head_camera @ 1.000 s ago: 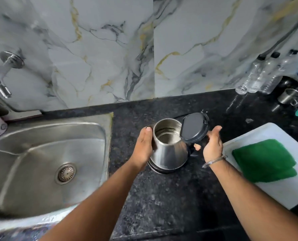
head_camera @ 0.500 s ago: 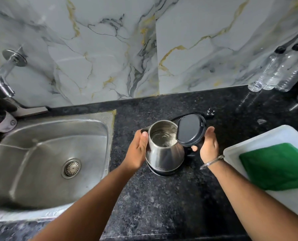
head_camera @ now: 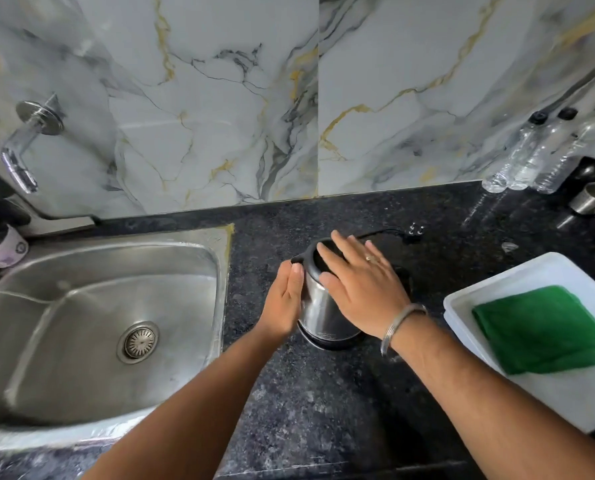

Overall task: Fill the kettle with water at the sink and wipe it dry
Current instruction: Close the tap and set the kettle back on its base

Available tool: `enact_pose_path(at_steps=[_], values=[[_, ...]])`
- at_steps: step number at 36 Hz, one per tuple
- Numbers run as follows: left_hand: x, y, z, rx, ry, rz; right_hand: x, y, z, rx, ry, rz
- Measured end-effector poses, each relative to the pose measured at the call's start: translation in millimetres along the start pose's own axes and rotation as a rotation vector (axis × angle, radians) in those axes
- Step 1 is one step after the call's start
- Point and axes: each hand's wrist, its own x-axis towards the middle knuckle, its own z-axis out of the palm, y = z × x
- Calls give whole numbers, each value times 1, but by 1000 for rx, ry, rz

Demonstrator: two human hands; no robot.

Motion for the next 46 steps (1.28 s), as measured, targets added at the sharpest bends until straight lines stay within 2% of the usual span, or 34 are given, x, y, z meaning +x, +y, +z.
enact_pose_path(at_steps=[3,10,18,26,33,39,46], values=[[-2,-1,-7,-73,-79,1,2,-1,0,-62,-42,33],[1,-9,-9,14,-50,-19,22,-20,-4,-114,-76,136],[-1,-16,-7,-6,-55,0,26,-29,18,-142,-45,212],[2,-12,-15,19,-99,-25,30,-33,5,-124,-157,264],[4,-11,-19,43,-135,-34,47,-31,-21,-181,-271,305],[8,-14,-19,39,-138,-33,55,-41,-13,-249,-341,328],[8,-13,-19,44,-140,-66,54,-33,2,-247,-289,291]])
